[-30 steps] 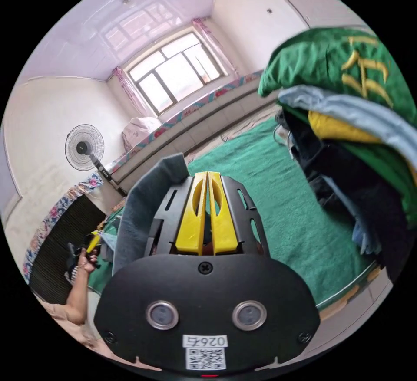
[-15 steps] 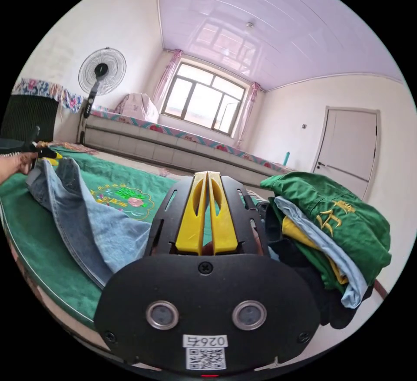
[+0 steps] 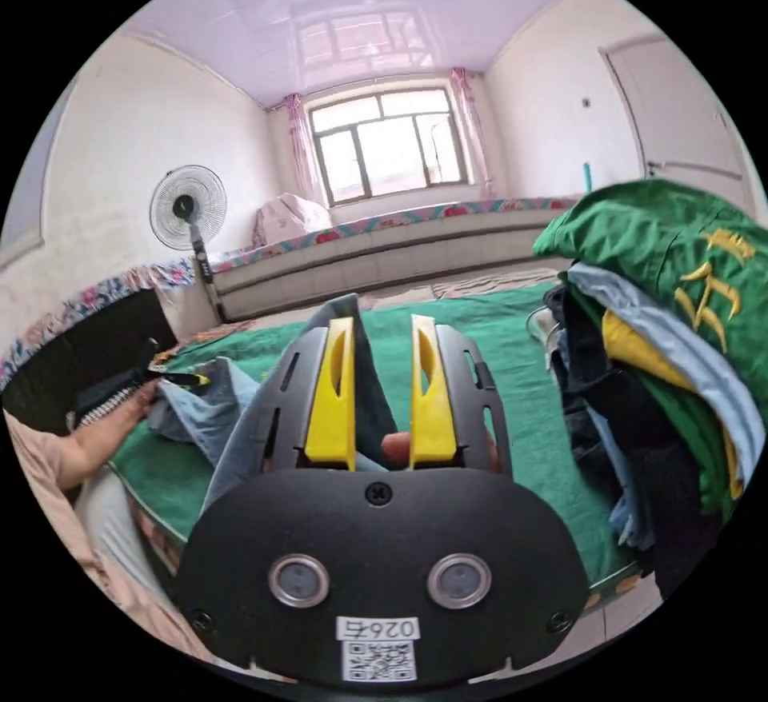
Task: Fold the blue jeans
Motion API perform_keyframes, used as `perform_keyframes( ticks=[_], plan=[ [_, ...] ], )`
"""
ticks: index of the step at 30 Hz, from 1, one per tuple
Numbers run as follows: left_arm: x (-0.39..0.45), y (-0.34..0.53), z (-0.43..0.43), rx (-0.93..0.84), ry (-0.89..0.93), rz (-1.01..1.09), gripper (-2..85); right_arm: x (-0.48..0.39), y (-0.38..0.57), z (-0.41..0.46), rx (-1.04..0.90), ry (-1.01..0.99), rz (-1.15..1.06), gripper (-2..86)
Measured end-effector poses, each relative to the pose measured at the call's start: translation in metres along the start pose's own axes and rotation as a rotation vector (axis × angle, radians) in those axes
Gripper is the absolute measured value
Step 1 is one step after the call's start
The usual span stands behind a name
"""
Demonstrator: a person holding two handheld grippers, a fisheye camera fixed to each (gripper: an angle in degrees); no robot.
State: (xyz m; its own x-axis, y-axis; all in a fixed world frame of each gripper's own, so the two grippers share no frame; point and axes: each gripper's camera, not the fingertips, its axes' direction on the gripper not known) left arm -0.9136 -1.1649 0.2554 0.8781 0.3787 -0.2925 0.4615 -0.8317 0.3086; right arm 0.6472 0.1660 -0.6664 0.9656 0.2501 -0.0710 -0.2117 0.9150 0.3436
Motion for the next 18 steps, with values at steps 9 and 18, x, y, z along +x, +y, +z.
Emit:
perform_keyframes(
  ticks=[9, 18],
  plan=[
    [0.024, 0.054, -0.065, 0.119, 0.002, -0.148, 2.4, 0.087, -0.082, -0.054, -0.293, -0.35, -0.061, 14.3],
    [0.027, 0.031, -0.142, 0.228, 0.032, -0.192, 1.3, -0.034, -0.107, -0.055, -0.554, -0.006, -0.479, 14.3]
  ],
)
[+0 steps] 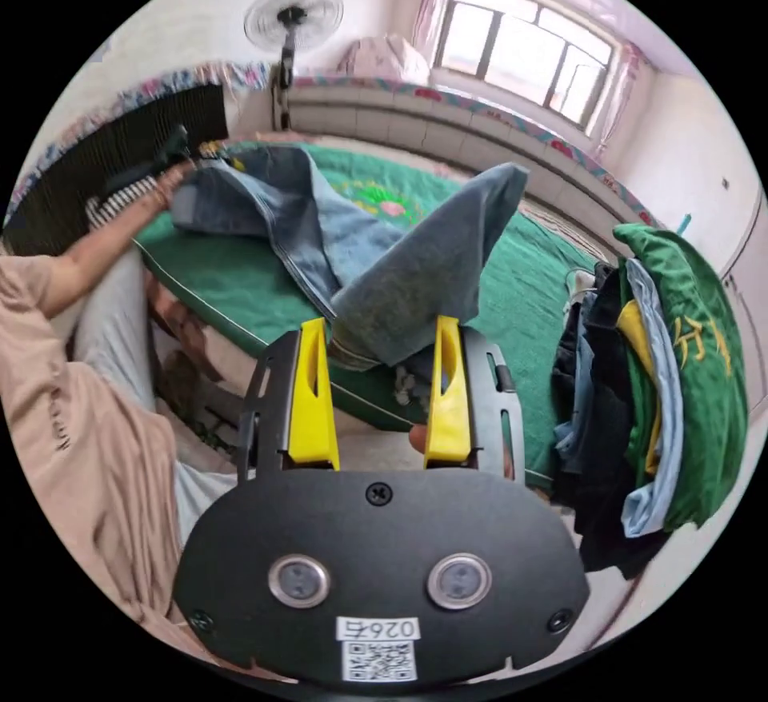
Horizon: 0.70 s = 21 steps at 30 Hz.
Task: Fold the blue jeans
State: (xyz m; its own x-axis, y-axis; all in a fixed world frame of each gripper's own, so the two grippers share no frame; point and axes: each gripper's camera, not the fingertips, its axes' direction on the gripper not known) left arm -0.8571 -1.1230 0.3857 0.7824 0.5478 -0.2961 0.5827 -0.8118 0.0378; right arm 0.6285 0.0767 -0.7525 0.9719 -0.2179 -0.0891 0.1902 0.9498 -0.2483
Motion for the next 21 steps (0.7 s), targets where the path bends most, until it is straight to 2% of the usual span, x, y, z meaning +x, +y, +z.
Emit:
perform_keyframes(
  ticks=[4, 6, 9, 12, 15, 17, 20, 21],
  plan=[
    [0.016, -0.023, -0.043, 0.036, 0.005, 0.053, 1.0, 0.017, -0.068, 0.056, -0.275, 0.278, -0.024, 2.3],
    [0.023, -0.035, -0.073, 0.066, 0.0, 0.089, 0.9, 0.039, -0.088, 0.038, -0.294, 0.236, 0.003, 1.1],
    [0.032, -0.054, -0.134, 0.124, 0.019, 0.164, 0.8, 0.073, -0.102, -0.048, -0.162, 0.188, 0.069, 0.2],
    [0.034, -0.062, -0.201, 0.174, -0.008, 0.216, 0.9, 0.078, -0.111, -0.153, -0.025, 0.171, 0.039, 0.1],
    [0.011, -0.063, -0.255, 0.23, 0.007, 0.194, 1.1, 0.07, -0.137, -0.233, -0.015, 0.222, -0.045, 0.4],
    [-0.016, -0.068, -0.268, 0.261, -0.027, 0.106, 1.2, 0.075, -0.168, -0.25, -0.014, 0.249, -0.106, 0.9],
    [-0.068, -0.085, -0.24, 0.219, -0.314, -0.122, 1.5, 0.145, -0.266, -0.185, -0.175, 0.098, -0.137, 3.3],
    [-0.088, -0.093, -0.215, 0.135, -0.464, -0.182, 1.6, 0.184, -0.303, -0.136, -0.285, 0.005, -0.087, 3.5]
  ],
)
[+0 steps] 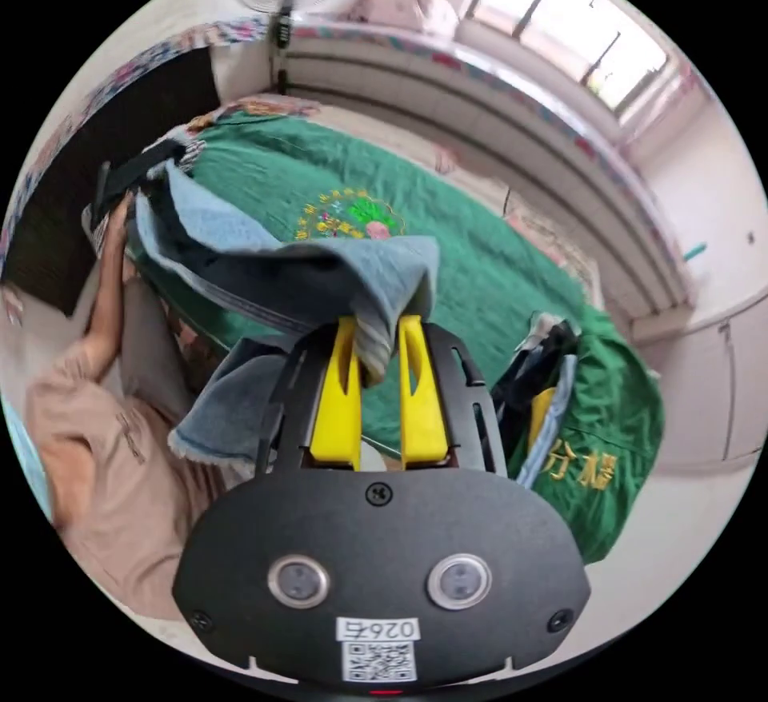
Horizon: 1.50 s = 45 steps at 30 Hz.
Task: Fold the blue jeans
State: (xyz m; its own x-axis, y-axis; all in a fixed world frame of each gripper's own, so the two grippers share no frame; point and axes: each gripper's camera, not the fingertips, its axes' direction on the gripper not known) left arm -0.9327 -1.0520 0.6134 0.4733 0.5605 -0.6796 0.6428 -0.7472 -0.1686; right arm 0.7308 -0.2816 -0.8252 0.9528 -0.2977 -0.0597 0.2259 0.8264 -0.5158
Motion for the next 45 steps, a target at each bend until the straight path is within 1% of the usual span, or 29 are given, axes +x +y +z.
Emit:
perform_keyframes(
  ticks=[1, 2, 3, 4, 5, 7, 11, 12, 14, 15, 17, 18, 19, 20, 21, 23, 25, 27, 28, 30, 32, 35, 37, 38, 39, 40, 41, 43, 45],
  plan=[
    [-0.001, -0.008, 0.025, -0.078, -0.082, 0.026, 1.7, 0.037, -0.029, 0.034, -0.081, -0.041, 0.087, 2.7],
    [-0.002, -0.012, 0.032, -0.089, -0.085, 0.037, 1.6, 0.047, -0.035, 0.046, -0.093, -0.043, 0.106, 2.1],
    [-0.005, -0.02, 0.035, -0.083, -0.048, 0.038, 1.6, 0.054, -0.035, 0.056, -0.055, -0.032, 0.128, 0.9],
    [-0.006, -0.025, 0.033, -0.063, -0.023, 0.036, 1.5, 0.053, -0.023, 0.056, 0.042, -0.038, 0.143, 0.7],
    [-0.005, -0.028, 0.033, -0.055, -0.028, 0.039, 1.5, 0.051, -0.014, 0.056, 0.089, -0.041, 0.152, 0.6],
    [0.005, -0.042, 0.04, -0.06, -0.073, 0.068, 1.4, 0.04, 0.025, 0.068, 0.195, -0.065, 0.169, 4.2],
    [0.02, -0.061, 0.063, -0.094, -0.166, 0.113, 1.5, 0.01, 0.076, 0.104, 0.213, -0.185, 0.152, 12.3],
    [0.021, -0.066, 0.068, -0.098, -0.173, 0.119, 1.5, -0.009, 0.086, 0.117, 0.204, -0.237, 0.111, 14.4],
    [0.018, -0.071, 0.074, -0.095, -0.158, 0.109, 1.6, -0.04, 0.091, 0.143, 0.159, -0.262, 0.067, 15.6],
    [0.014, -0.074, 0.079, -0.093, -0.142, 0.1, 1.6, -0.06, 0.085, 0.165, 0.096, -0.256, 0.031, 13.4],
    [0.012, -0.078, 0.086, -0.093, -0.126, 0.097, 1.6, -0.087, 0.07, 0.206, -0.049, -0.207, -0.036, 4.5],
    [0.012, -0.08, 0.091, -0.094, -0.122, 0.106, 1.5, -0.102, 0.062, 0.23, -0.143, -0.126, -0.097, 0.2],
    [0.013, -0.081, 0.094, -0.089, -0.121, 0.118, 1.5, -0.11, 0.059, 0.231, -0.147, -0.063, -0.137, -0.8],
    [0.014, -0.081, 0.094, -0.084, -0.119, 0.122, 1.5, -0.11, 0.056, 0.224, -0.15, -0.066, -0.128, -0.9],
    [0.015, -0.082, 0.093, -0.069, -0.109, 0.124, 1.5, -0.109, 0.057, 0.2, -0.121, -0.052, -0.119, -1.3],
    [0.018, -0.085, 0.091, -0.051, -0.096, 0.125, 1.4, -0.108, 0.07, 0.144, -0.015, 0.075, -0.078, -1.5],
    [0.028, -0.091, 0.096, -0.047, -0.124, 0.138, 1.4, -0.103, 0.098, 0.064, 0.1, 0.321, 0.009, -1.5],
    [0.041, -0.099, 0.105, -0.057, -0.169, 0.16, 1.3, -0.094, 0.122, 0.006, 0.198, 0.447, 0.094, -1.5],
    [0.05, -0.104, 0.111, -0.062, -0.199, 0.178, 1.3, -0.087, 0.137, -0.026, 0.263, 0.488, 0.146, -1.5],
    [0.063, -0.113, 0.119, -0.061, -0.22, 0.202, 1.3, -0.077, 0.154, -0.062, 0.327, 0.525, 0.214, -1.4],
    [0.076, -0.121, 0.125, -0.052, -0.232, 0.221, 1.3, -0.069, 0.163, -0.082, 0.367, 0.551, 0.272, -1.3],
    [0.092, -0.133, 0.142, -0.057, -0.273, 0.25, 1.4, -0.038, 0.151, -0.063, 0.289, 0.562, 0.342, -0.7],
    [0.095, -0.14, 0.166, -0.098, -0.303, 0.249, 1.5, 0.021, 0.116, 0.014, 0.008, 0.578, 0.396, 1.2],
    [0.095, -0.14, 0.173, -0.112, -0.308, 0.248, 1.5, 0.035, 0.11, 0.037, -0.076, 0.607, 0.419, 1.7],
    [0.094, -0.138, 0.184, -0.128, -0.312, 0.246, 1.6, 0.053, 0.106, 0.078, -0.223, 0.703, 0.446, 2.7],
    [0.095, -0.136, 0.191, -0.131, -0.318, 0.246, 1.6, 0.055, 0.108, 0.101, -0.27, 0.763, 0.456, 1.5],
    [0.097, -0.135, 0.191, -0.129, -0.318, 0.248, 1.6, 0.049, 0.111, 0.106, -0.244, 0.772, 0.458, 1.0],
    [0.103, -0.132, 0.192, -0.124, -0.318, 0.252, 1.7, 0.008, 0.129, 0.105, 0.019, 0.788, 0.479, -0.8],
    [0.11, -0.127, 0.196, -0.124, -0.337, 0.27, 1.7, -0.021, 0.139, 0.112, 0.148, 0.844, 0.487, -1.1]
  ],
)
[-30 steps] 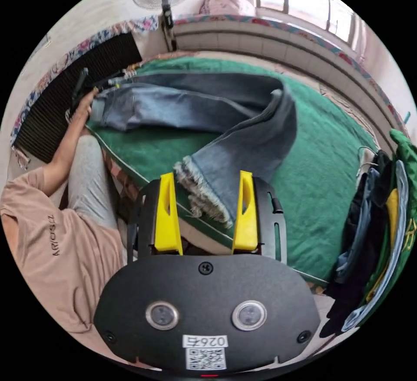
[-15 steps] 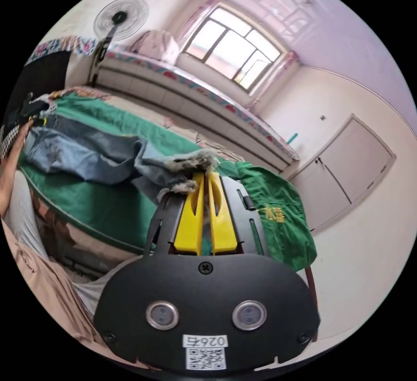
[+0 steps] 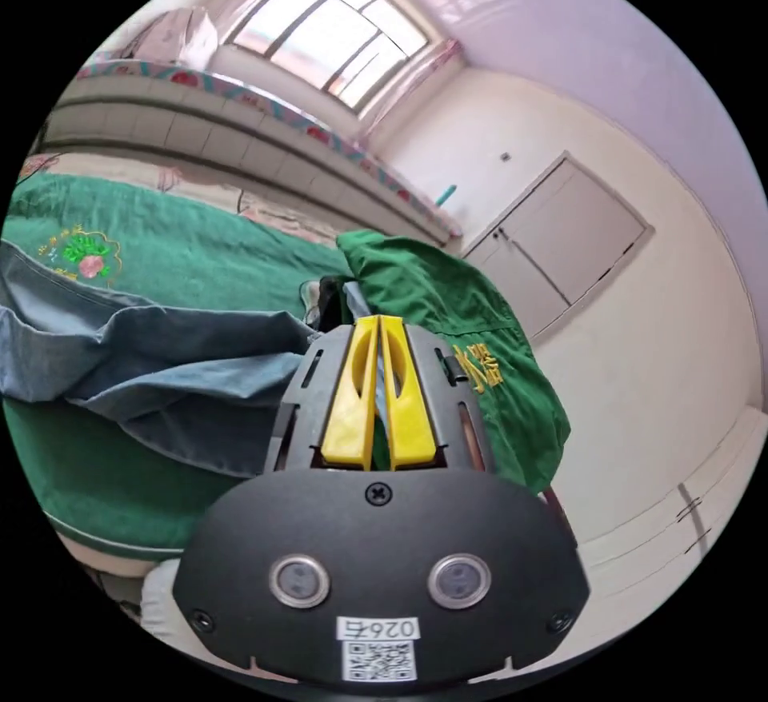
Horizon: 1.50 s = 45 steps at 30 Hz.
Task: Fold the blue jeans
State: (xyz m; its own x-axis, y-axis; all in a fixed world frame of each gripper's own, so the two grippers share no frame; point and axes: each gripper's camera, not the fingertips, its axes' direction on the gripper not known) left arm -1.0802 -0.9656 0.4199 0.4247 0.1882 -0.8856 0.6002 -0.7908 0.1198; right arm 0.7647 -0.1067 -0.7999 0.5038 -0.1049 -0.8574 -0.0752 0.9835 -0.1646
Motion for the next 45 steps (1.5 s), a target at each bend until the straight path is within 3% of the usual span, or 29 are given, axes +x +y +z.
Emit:
perform_keyframes(
  ticks=[3, 8, 10, 12, 16, 21, 26, 30, 32, 34, 35, 38, 42, 45],
  plan=[
    [0.016, 0.005, 0.001, 0.005, -0.04, 0.028, 1.8, -0.055, 0.02, 0.005, 0.05, -0.015, -0.113, -1.2],
    [0.032, 0.018, 0.0, 0.029, -0.07, 0.057, 1.8, -0.14, 0.036, 0.038, 0.082, -0.256, -0.288, 0.3],
    [0.033, 0.024, 0.002, 0.033, -0.063, 0.055, 1.9, -0.161, 0.038, 0.055, 0.107, -0.456, -0.311, 6.3],
    [0.033, 0.028, 0.005, 0.032, -0.054, 0.051, 1.9, -0.183, 0.034, 0.079, 0.036, -0.6, -0.365, 8.7],
    [0.034, 0.042, 0.008, 0.04, -0.045, 0.043, 2.0, -0.25, 0.032, 0.151, -0.294, -0.701, -0.553, -0.4],
    [0.034, 0.062, 0.004, 0.072, -0.035, 0.048, 1.9, -0.226, 0.065, 0.112, -0.211, -0.699, -0.589, -1.5],
    [0.032, 0.076, 0.007, 0.07, -0.031, 0.044, 2.0, -0.172, 0.16, 0.051, -0.176, -0.914, -0.659, -1.6],
    [0.034, 0.089, 0.008, 0.071, -0.056, 0.054, 2.0, -0.148, 0.202, 0.051, -0.159, -0.896, -0.512, -1.5],
    [0.033, 0.095, 0.008, 0.075, -0.058, 0.052, 2.1, -0.134, 0.201, 0.04, 0.003, -0.875, -0.403, -1.4],
    [0.029, 0.104, 0.01, 0.08, -0.054, 0.047, 2.0, -0.111, 0.188, 0.038, 0.268, -0.934, -0.127, -1.4],
    [0.028, 0.106, 0.011, 0.081, -0.052, 0.046, 2.0, -0.11, 0.181, 0.045, 0.287, -0.955, -0.065, -1.4],
    [0.023, 0.116, 0.011, 0.089, -0.044, 0.049, 2.0, -0.167, 0.127, 0.093, 0.191, -0.913, -0.11, -1.3],
    [0.01, 0.133, 0.003, 0.124, -0.011, 0.064, 1.8, -0.29, 0.058, 0.183, 0.014, -0.71, -0.272, -0.3],
    [-0.002, 0.145, 0.002, 0.145, 0.008, 0.062, 1.7, -0.345, 0.026, 0.257, -0.126, -0.627, -0.285, 5.2]
  ],
)
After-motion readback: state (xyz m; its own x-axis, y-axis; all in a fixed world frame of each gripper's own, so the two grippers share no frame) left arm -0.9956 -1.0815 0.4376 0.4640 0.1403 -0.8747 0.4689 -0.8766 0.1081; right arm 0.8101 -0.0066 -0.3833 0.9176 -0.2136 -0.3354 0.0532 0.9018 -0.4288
